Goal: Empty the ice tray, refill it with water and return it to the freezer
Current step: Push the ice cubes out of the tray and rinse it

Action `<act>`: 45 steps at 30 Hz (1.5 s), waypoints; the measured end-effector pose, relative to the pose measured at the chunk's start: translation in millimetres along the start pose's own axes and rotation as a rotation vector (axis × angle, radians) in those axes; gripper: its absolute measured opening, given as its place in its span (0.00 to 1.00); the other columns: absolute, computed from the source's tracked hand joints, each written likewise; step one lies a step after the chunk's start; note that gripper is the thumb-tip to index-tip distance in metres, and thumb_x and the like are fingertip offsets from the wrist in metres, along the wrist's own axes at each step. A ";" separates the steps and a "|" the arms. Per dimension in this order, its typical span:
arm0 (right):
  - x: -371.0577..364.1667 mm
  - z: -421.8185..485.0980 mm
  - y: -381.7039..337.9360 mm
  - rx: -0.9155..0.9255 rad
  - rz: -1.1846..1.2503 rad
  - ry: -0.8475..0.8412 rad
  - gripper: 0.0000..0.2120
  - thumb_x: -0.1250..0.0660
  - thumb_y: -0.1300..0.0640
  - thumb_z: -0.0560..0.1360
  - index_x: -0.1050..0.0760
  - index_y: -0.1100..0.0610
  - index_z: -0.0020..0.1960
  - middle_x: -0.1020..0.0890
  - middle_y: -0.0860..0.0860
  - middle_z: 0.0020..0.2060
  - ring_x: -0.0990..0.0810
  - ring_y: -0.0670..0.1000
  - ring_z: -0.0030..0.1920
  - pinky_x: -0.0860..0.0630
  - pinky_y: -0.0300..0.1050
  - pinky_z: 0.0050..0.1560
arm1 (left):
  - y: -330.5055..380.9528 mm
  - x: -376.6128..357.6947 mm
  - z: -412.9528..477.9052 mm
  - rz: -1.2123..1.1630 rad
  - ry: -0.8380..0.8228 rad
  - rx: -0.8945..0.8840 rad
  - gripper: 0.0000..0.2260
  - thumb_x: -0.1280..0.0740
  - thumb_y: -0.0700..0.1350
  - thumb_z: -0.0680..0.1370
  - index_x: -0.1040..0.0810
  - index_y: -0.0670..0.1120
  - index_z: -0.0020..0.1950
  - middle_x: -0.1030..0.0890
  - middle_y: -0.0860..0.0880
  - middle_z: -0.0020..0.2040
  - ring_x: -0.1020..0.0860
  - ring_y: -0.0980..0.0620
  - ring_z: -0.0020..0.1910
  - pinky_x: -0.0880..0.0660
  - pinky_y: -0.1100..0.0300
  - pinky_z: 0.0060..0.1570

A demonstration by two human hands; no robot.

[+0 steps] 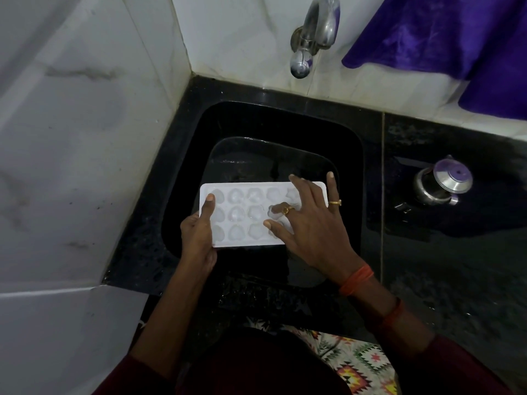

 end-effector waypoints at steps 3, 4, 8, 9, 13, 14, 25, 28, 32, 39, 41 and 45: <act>4.1 -0.7 1.3 -0.002 0.009 0.039 0.25 0.46 0.32 0.80 0.18 0.46 0.57 0.29 0.56 0.73 0.32 0.53 0.74 0.58 0.66 0.78 | 0.3 -0.5 0.0 -0.001 -0.005 -0.006 0.13 0.28 0.53 0.78 0.17 0.42 0.46 0.13 0.45 0.40 0.13 0.46 0.38 0.19 0.55 0.30; 5.4 -1.5 1.7 -0.004 0.016 0.055 0.25 0.45 0.32 0.80 0.18 0.46 0.58 0.29 0.56 0.73 0.32 0.53 0.73 0.57 0.67 0.78 | 0.4 0.1 0.3 -0.001 -0.001 -0.009 0.14 0.28 0.53 0.78 0.17 0.42 0.46 0.13 0.45 0.41 0.13 0.46 0.38 0.19 0.55 0.30; 8.1 -8.8 2.4 0.004 0.064 0.107 0.24 0.43 0.33 0.79 0.18 0.47 0.58 0.28 0.55 0.71 0.30 0.54 0.72 0.55 0.67 0.78 | -1.0 2.3 1.8 -0.002 0.009 -0.006 0.13 0.28 0.53 0.78 0.17 0.42 0.46 0.12 0.46 0.41 0.13 0.46 0.38 0.18 0.55 0.31; 8.0 -11.4 1.8 0.012 0.080 0.117 0.24 0.42 0.33 0.79 0.18 0.48 0.58 0.27 0.55 0.71 0.30 0.54 0.72 0.56 0.67 0.78 | -1.7 3.2 2.4 -0.005 0.013 -0.006 0.13 0.28 0.53 0.78 0.17 0.43 0.46 0.12 0.46 0.41 0.13 0.46 0.38 0.19 0.55 0.31; 5.0 -21.6 0.8 0.029 0.119 0.124 0.23 0.42 0.32 0.79 0.18 0.47 0.58 0.28 0.55 0.71 0.31 0.54 0.73 0.58 0.65 0.79 | -3.9 5.1 5.1 -0.010 0.018 -0.005 0.13 0.28 0.54 0.78 0.17 0.43 0.46 0.12 0.46 0.41 0.13 0.46 0.39 0.19 0.54 0.31; 3.7 -23.6 1.2 0.025 0.126 0.119 0.23 0.42 0.32 0.79 0.19 0.46 0.58 0.28 0.55 0.72 0.31 0.54 0.74 0.58 0.65 0.79 | -4.3 5.0 5.4 -0.014 0.020 -0.004 0.13 0.27 0.53 0.78 0.17 0.44 0.46 0.12 0.46 0.41 0.13 0.46 0.39 0.19 0.54 0.30; -6.2 -28.7 -5.3 0.025 0.150 0.046 0.26 0.45 0.30 0.79 0.18 0.45 0.57 0.32 0.56 0.74 0.35 0.54 0.76 0.56 0.67 0.78 | -8.7 2.1 7.5 -0.027 0.009 -0.006 0.13 0.27 0.53 0.77 0.17 0.43 0.46 0.12 0.45 0.43 0.13 0.45 0.40 0.18 0.53 0.32; -8.2 -28.0 -7.2 0.016 0.152 0.022 0.27 0.47 0.29 0.79 0.18 0.45 0.57 0.33 0.56 0.75 0.35 0.54 0.76 0.56 0.67 0.78 | -8.9 3.7 6.7 -0.027 0.024 0.000 0.13 0.27 0.53 0.77 0.17 0.43 0.46 0.12 0.46 0.41 0.13 0.45 0.39 0.19 0.54 0.31; -13.4 -29.4 -10.6 0.012 0.125 -0.030 0.27 0.49 0.29 0.79 0.19 0.43 0.58 0.34 0.56 0.76 0.37 0.54 0.77 0.57 0.66 0.78 | -8.5 6.1 7.0 -0.028 0.024 -0.003 0.14 0.27 0.53 0.77 0.17 0.42 0.47 0.12 0.45 0.43 0.13 0.45 0.41 0.18 0.53 0.32; -8.6 -29.4 -12.5 0.012 0.140 0.000 0.27 0.48 0.29 0.79 0.18 0.45 0.57 0.32 0.55 0.75 0.37 0.53 0.76 0.57 0.66 0.78 | -11.0 9.2 8.2 -0.026 0.036 0.009 0.15 0.27 0.54 0.77 0.17 0.41 0.49 0.12 0.44 0.44 0.13 0.44 0.41 0.18 0.53 0.32; -8.3 -29.7 -12.8 0.007 0.136 -0.011 0.28 0.49 0.29 0.79 0.18 0.45 0.57 0.32 0.55 0.75 0.37 0.53 0.77 0.57 0.66 0.78 | -11.2 9.4 7.9 -0.027 0.042 0.009 0.15 0.27 0.54 0.77 0.17 0.41 0.48 0.12 0.44 0.44 0.13 0.44 0.41 0.18 0.53 0.33; -11.4 -32.0 -14.6 -0.003 0.117 -0.065 0.28 0.50 0.28 0.78 0.19 0.44 0.58 0.33 0.55 0.74 0.38 0.53 0.77 0.58 0.65 0.79 | -9.2 8.6 7.8 -0.026 0.039 0.000 0.15 0.27 0.54 0.77 0.18 0.41 0.47 0.12 0.44 0.43 0.13 0.45 0.40 0.18 0.54 0.32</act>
Point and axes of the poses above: each hand's wrist, its own z-axis towards the middle knuckle, its own x-axis out of the back of the hand, y = z × x, the point moved 9 cm from there along z, towards the middle knuckle
